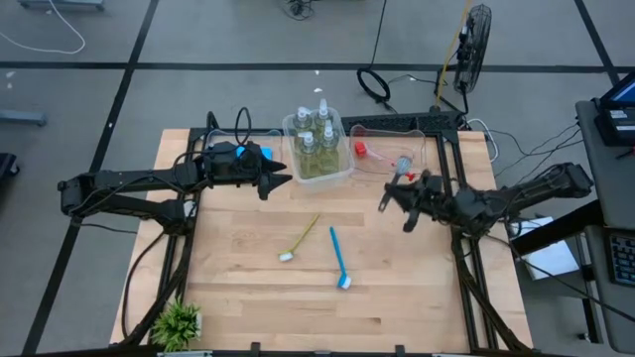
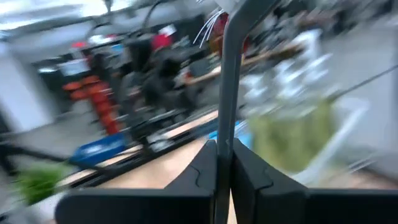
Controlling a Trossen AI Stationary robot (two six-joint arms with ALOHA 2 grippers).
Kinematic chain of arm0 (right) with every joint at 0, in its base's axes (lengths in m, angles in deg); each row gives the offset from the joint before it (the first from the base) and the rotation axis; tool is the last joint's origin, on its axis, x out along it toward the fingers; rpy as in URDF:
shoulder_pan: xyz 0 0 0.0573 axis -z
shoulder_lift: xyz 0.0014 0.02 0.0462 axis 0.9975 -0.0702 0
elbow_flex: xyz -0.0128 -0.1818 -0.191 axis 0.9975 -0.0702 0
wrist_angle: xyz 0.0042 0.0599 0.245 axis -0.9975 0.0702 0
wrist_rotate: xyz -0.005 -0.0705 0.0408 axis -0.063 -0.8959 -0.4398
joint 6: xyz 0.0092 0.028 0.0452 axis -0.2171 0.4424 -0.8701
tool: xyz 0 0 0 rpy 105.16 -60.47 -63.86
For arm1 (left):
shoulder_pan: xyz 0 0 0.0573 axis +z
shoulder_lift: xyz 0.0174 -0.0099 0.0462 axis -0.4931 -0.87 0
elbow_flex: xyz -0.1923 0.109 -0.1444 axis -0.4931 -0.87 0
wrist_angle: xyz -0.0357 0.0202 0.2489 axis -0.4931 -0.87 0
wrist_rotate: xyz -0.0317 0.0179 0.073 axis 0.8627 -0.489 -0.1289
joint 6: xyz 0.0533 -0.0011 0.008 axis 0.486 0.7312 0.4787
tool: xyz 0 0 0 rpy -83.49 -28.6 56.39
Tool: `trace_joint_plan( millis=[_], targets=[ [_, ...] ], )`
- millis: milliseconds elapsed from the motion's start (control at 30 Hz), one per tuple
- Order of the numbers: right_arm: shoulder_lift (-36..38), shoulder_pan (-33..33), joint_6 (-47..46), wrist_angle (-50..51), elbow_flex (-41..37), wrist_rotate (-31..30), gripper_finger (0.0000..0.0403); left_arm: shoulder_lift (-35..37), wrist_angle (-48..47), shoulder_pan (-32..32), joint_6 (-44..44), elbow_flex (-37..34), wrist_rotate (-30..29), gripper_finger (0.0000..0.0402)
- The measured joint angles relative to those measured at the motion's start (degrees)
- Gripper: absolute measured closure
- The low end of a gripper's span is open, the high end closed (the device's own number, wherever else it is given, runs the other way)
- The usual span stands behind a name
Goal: Pick & Place Kitchen Sink Supplies
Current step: Put the black dish brush into the right transparent bin
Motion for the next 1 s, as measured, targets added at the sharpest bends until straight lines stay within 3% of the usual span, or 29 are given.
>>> trace_joint_plan(
  millis=[200,467,733,1000],
  targets=[
    [6.4,3.8,15.5,-0.2,0.0,-8.8,0.0393,0.0,0.0,0.0,-1.0,0.0,0.0,0.0133],
    [10.5,8.5,30.6,-0.2,0.0,-13.3,0.0393,0.0,0.0,0.0,-1.1,0.0,0.0,0.0133],
    [10.2,13.6,37.9,1.6,1.6,-13.3,0.0393,0.0,0.0,0.0,-2.6,0.0,0.0,0.0133],
    [6.0,17.8,40.3,14.5,12.2,-13.0,0.0393,0.0,0.0,0.0,-2.3,0.0,0.1,0.0133]
  ],
)
